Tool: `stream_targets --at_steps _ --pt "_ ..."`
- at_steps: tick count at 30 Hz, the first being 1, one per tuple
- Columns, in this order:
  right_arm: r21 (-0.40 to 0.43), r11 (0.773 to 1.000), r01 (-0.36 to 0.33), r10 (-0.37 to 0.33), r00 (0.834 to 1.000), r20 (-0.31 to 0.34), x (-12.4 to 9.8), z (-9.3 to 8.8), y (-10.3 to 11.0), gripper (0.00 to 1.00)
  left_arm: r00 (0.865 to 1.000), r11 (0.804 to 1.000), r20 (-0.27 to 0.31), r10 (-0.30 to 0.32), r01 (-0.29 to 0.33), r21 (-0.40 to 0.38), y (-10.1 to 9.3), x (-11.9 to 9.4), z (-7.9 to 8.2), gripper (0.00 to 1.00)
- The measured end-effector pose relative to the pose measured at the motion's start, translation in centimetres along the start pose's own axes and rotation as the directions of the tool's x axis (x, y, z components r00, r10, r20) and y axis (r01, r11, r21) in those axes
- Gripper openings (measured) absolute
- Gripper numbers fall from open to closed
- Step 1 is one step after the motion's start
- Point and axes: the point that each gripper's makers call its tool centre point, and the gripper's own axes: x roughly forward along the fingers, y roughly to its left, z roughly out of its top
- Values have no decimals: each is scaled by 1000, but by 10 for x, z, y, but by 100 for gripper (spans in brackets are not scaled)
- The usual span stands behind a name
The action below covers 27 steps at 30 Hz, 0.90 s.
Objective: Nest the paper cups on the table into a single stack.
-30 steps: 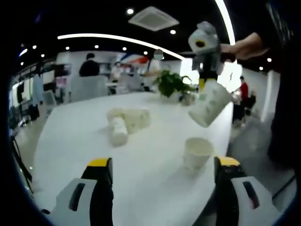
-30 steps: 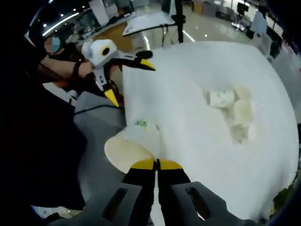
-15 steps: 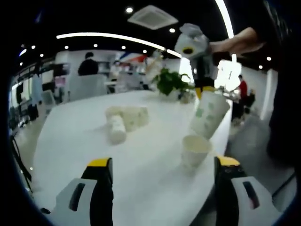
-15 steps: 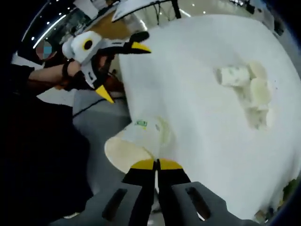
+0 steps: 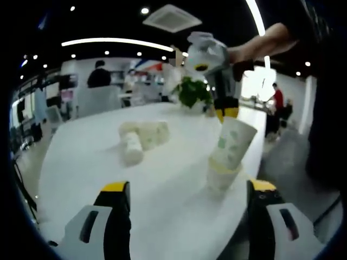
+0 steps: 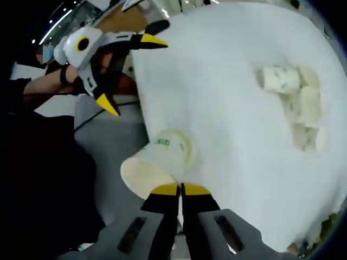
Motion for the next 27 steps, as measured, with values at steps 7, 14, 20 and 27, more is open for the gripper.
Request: stream_targets --at_steps 7,14,20,27 --pt "11 1000 -16 17 1000 -23 7 2 0 0 1000 1000 -1 -4 4 -2 -2 0 -2 87" --pt "28 1000 -14 15 999 -39 13 6 -5 0 1000 1000 13 8 -8 -16 2 0 0 87" --pt "45 999 -11 14 998 -65 17 4 -6 0 1000 1000 14 7 -7 -17 3 1 0 87" --pt "50 999 -5 8 998 -68 19 6 -7 0 1000 1000 16 5 -5 -18 2 3 0 87"
